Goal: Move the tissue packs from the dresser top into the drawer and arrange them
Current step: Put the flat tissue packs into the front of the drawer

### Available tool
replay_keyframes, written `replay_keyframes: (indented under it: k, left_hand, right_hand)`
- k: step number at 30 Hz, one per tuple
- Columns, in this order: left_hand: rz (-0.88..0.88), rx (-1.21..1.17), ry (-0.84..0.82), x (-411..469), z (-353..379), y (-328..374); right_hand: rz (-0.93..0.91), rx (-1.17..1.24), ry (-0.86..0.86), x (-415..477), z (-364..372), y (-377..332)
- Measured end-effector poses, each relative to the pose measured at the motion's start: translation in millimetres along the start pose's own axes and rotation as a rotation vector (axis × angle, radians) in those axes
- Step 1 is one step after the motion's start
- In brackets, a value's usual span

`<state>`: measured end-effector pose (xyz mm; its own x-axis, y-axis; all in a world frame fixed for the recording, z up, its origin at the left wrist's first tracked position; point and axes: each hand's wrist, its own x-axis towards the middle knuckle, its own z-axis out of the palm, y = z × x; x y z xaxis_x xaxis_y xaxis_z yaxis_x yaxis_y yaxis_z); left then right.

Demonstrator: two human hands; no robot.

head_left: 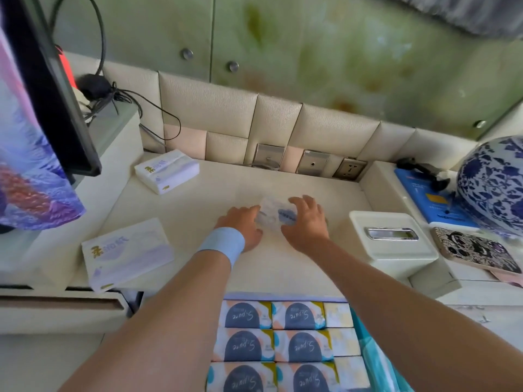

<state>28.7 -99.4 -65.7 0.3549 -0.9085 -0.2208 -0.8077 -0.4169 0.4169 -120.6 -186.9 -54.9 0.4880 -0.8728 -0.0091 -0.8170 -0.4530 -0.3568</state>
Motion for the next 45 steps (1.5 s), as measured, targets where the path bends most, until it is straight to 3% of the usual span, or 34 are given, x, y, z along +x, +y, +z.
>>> replay_keyframes:
  k: [3,9,13,21,24,29,37,41,45]
  left_hand:
    - [-0.041,-0.137,0.001,-9,3,0]
    - [-0.062,-0.023,-0.086,-33,6,-1]
    - [0.023,0.177,-0.21,-58,3,0]
    - [0.01,0.215,-0.221,-127,11,12]
    - [-0.015,0.156,-0.242,-155,16,22]
    - [-0.073,-0.139,-0.27,-195,21,37]
    - [-0.139,-0.458,-0.24,-240,38,52]
    - [-0.159,-0.318,-0.156,-253,64,67]
    - [-0.084,-0.135,-0.228,-263,95,79]
  right_hand:
    - [0.024,-0.037,-0.222,3,5,8]
    - [-0.195,-0.022,-0.226,-52,12,0]
    - [-0.177,0.048,-0.247,-89,6,9]
    - [-0.256,-0.005,-0.374,-154,-8,17]
    - [-0.321,-0.048,-0.343,-185,0,23]
    - [-0.332,0.122,-0.133,-220,6,35]
    - [-0.247,-0.066,-0.235,-255,-27,38]
    - [-0.166,-0.159,-0.382,-255,-49,55]
    - [-0.057,-0.322,-0.557,-263,-49,77]
